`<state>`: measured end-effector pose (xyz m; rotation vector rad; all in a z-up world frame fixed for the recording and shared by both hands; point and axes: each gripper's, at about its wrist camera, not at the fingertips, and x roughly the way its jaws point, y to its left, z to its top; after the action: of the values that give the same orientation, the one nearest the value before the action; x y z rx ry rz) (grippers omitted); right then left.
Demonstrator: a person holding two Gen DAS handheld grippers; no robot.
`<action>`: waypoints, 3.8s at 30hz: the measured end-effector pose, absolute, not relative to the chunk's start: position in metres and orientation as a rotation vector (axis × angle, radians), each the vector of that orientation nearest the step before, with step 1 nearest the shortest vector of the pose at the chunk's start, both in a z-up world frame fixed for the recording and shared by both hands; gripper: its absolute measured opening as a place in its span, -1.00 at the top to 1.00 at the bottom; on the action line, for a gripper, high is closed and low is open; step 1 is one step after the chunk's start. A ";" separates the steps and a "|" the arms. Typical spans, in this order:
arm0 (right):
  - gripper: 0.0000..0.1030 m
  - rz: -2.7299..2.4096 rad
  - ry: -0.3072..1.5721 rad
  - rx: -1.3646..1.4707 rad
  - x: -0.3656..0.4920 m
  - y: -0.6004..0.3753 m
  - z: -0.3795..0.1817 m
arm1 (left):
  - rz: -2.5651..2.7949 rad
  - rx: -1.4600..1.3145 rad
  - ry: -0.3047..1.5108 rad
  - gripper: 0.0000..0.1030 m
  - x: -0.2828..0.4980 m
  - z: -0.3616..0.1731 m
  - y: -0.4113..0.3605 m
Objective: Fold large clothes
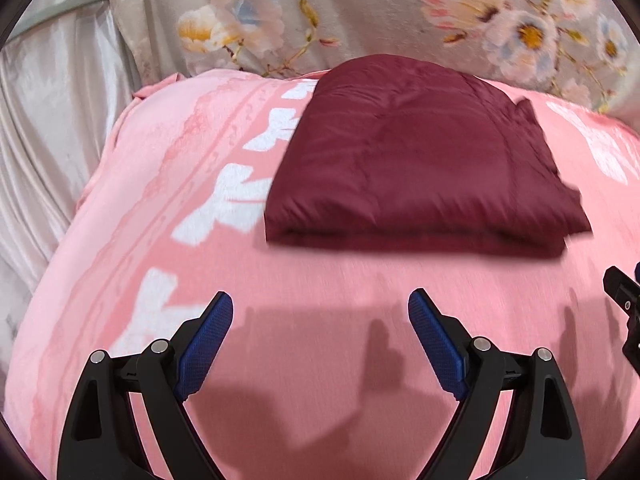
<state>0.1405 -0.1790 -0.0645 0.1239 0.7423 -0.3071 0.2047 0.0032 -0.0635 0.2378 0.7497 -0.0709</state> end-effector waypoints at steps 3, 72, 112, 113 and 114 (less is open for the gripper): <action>-0.26 -0.309 0.740 0.113 0.114 -0.170 -0.071 | -0.079 0.270 0.735 -0.69 0.179 -0.067 -0.004; -0.60 -0.289 0.677 0.053 0.061 -0.144 -0.074 | -0.068 0.261 0.662 -0.66 0.112 -0.075 -0.008; -0.60 -0.290 0.676 0.049 0.060 -0.143 -0.074 | -0.071 0.261 0.655 -0.61 0.113 -0.072 -0.005; -0.60 -0.290 0.675 0.048 0.060 -0.143 -0.074 | -0.072 0.261 0.653 -0.60 0.114 -0.070 -0.005; -0.60 -0.290 0.676 0.048 0.061 -0.143 -0.074 | -0.073 0.262 0.652 -0.59 0.114 -0.070 -0.005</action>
<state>0.0605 -0.1431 -0.0739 0.0482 0.6762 -0.2904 0.1143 -0.0047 -0.0699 0.2620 0.6521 -0.0732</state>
